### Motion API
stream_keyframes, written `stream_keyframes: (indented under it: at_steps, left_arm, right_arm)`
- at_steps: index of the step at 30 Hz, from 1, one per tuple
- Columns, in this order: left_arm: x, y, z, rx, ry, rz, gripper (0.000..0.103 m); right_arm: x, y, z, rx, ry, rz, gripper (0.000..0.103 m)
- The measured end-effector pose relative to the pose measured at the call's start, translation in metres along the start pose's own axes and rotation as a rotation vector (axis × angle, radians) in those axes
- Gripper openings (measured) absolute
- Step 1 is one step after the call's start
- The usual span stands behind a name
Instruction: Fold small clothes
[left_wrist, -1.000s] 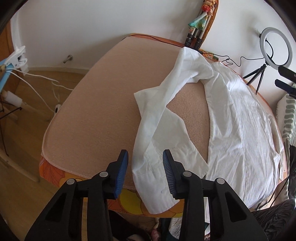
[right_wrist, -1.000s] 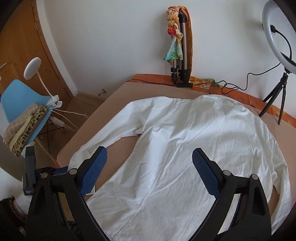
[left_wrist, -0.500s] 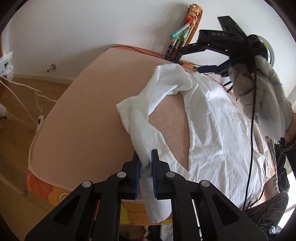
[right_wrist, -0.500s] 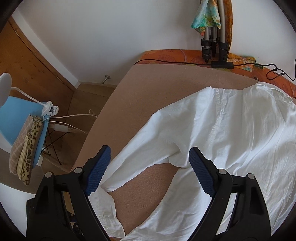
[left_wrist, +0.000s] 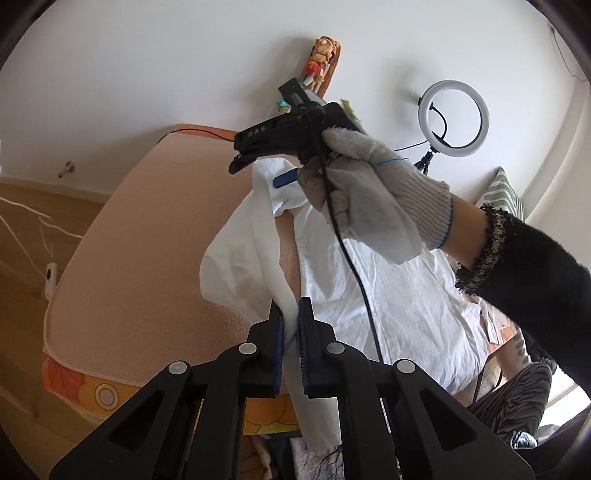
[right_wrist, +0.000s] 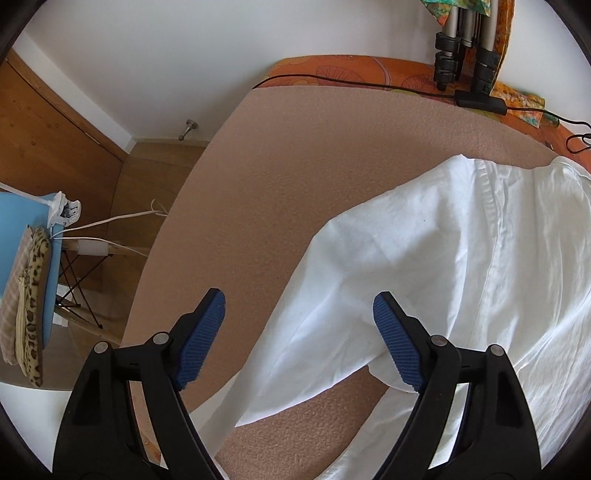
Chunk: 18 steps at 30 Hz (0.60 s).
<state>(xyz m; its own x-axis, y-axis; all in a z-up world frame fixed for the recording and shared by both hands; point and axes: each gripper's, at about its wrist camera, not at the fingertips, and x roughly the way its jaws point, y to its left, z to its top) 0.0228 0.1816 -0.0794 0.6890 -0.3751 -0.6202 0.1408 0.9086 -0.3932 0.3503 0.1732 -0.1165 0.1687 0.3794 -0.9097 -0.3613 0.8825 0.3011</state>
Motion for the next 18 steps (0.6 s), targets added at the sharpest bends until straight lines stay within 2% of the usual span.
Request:
stream_keyframes:
  at_steps: [3, 5, 7, 11, 18]
  left_arm:
    - [-0.004, -0.010, 0.001, 0.045, -0.014, 0.000, 0.006]
    - [-0.002, -0.014, 0.002, 0.058, -0.008, -0.006, 0.006]
    - [0.002, -0.017, 0.000, 0.077, 0.005, -0.009, 0.006]
    - [0.006, -0.029, -0.003, 0.122, 0.020, -0.014, 0.006]
    - [0.018, -0.071, -0.008, 0.248, 0.051, -0.059, 0.003]
  right_arm:
    - [0.014, -0.003, 0.003, 0.012, 0.039, -0.013, 0.052]
    - [0.016, -0.006, 0.004, 0.020, 0.058, -0.008, 0.022]
    - [0.009, -0.008, 0.006, 0.019, 0.048, -0.001, 0.010]
    - [-0.022, -0.019, 0.006, 0.001, 0.006, 0.029, 0.007]
    - [-0.082, -0.056, 0.003, 0.011, -0.071, 0.019, 0.006]
